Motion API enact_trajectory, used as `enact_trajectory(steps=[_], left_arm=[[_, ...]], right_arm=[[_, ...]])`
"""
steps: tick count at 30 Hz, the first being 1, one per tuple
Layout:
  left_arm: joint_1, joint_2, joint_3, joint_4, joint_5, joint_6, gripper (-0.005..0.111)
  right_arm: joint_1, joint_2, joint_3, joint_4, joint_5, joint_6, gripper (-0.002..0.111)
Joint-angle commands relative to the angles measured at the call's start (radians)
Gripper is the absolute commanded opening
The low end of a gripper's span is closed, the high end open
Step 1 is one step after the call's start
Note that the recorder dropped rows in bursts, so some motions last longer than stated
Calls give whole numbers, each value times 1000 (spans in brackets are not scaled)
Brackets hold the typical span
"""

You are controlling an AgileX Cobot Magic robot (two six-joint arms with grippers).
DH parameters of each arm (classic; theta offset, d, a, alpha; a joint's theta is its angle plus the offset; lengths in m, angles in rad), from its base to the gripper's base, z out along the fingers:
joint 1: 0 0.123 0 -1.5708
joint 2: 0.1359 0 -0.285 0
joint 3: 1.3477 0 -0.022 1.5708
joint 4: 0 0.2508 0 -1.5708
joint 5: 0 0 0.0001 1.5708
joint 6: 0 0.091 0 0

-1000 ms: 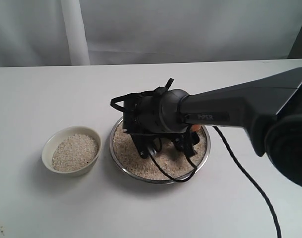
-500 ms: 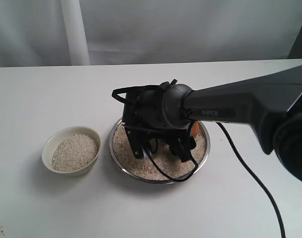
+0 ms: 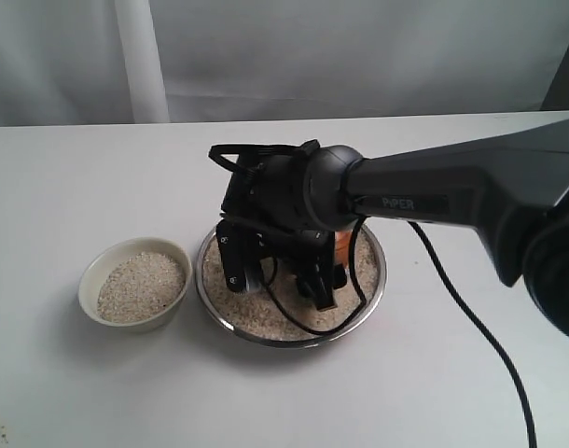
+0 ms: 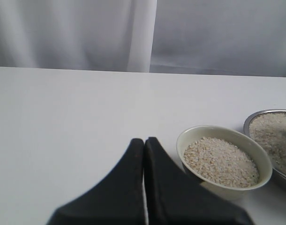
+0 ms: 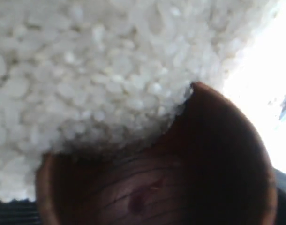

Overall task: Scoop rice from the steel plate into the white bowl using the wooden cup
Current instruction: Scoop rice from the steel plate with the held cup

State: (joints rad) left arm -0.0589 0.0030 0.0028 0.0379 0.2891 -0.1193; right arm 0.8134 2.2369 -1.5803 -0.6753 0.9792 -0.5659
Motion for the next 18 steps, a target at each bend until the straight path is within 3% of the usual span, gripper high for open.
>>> enact_trajectory(steps=[1,18], left_arm=[[-4,-3,-3,-5,-4,-5,0],[-4,-3,-3,-5,-4,-2,0]], right_arm=[[5,1,-16,99,-70,-13,0],[3,1,-16,262,-169,-11,0]])
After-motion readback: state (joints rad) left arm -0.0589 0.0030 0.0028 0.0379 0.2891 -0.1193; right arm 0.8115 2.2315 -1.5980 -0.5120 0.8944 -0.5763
